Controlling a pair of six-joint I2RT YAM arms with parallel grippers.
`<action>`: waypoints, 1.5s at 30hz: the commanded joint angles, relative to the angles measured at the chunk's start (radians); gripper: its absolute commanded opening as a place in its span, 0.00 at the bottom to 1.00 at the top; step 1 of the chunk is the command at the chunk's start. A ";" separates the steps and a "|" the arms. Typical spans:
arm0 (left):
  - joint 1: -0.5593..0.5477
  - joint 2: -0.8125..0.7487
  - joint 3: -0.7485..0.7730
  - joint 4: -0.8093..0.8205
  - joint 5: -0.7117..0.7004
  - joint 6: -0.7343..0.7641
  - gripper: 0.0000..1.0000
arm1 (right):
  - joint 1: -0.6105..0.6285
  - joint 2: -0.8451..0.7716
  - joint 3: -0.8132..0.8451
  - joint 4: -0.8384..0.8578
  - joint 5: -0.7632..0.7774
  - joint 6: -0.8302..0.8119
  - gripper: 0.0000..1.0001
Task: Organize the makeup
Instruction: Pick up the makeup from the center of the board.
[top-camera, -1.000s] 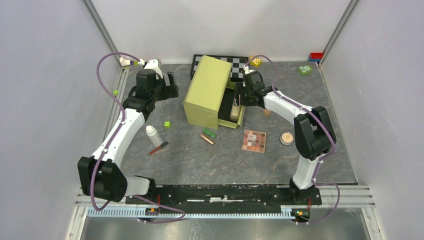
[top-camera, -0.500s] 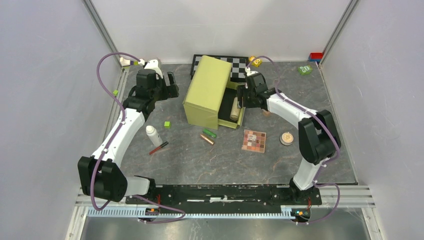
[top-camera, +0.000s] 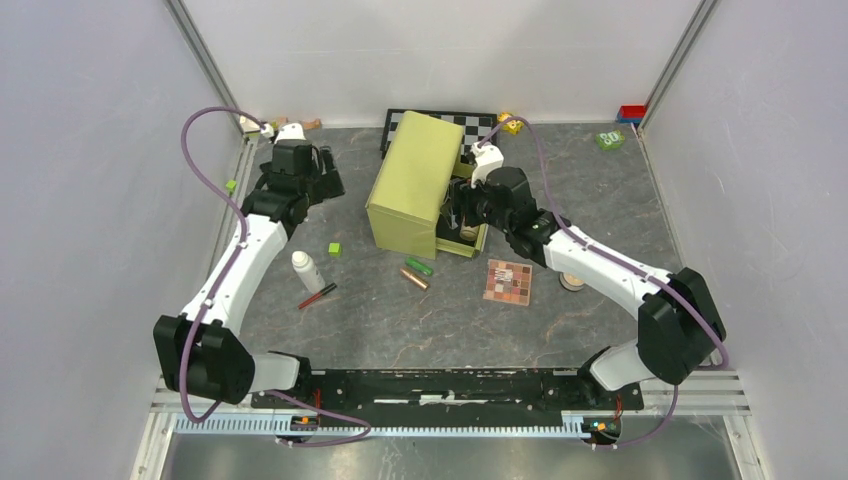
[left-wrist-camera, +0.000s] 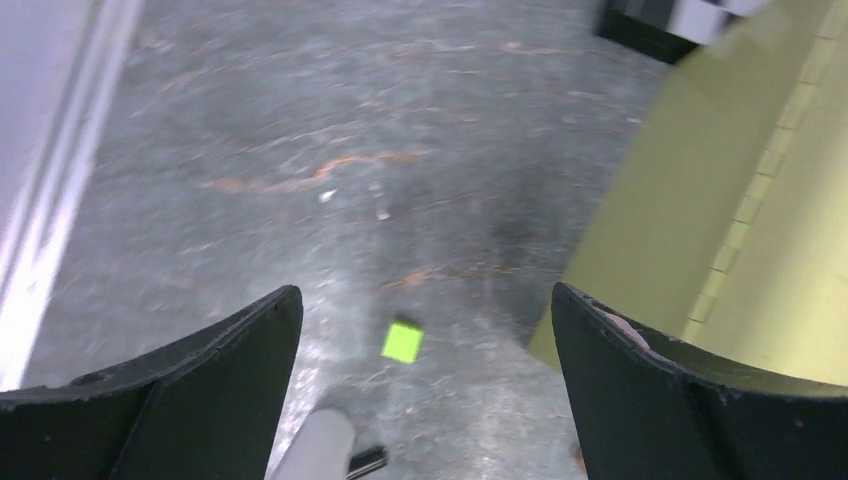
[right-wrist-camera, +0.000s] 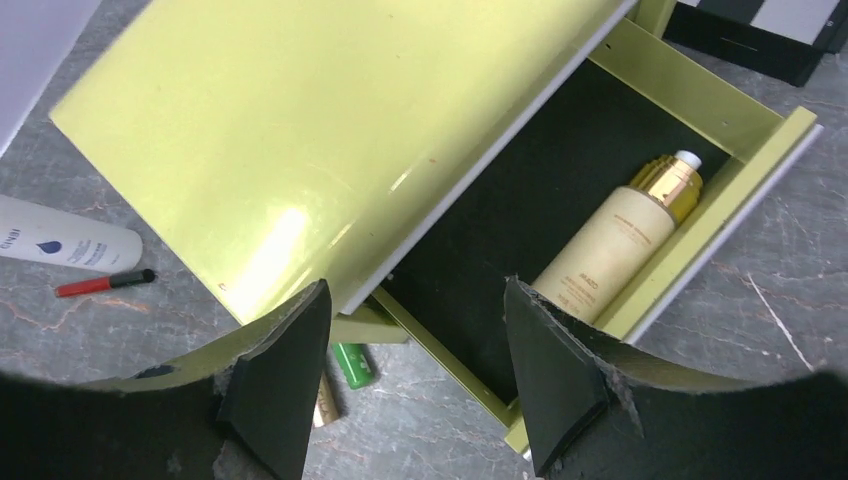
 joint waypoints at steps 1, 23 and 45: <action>0.005 -0.042 0.072 -0.246 -0.325 -0.156 1.00 | -0.004 -0.050 -0.045 0.051 0.043 -0.020 0.71; 0.005 -0.085 -0.102 -0.551 -0.197 -0.414 0.93 | -0.004 -0.053 -0.093 0.021 0.084 0.005 0.73; 0.003 -0.076 -0.175 -0.477 -0.189 -0.421 0.74 | -0.005 -0.065 -0.097 0.014 0.090 0.004 0.74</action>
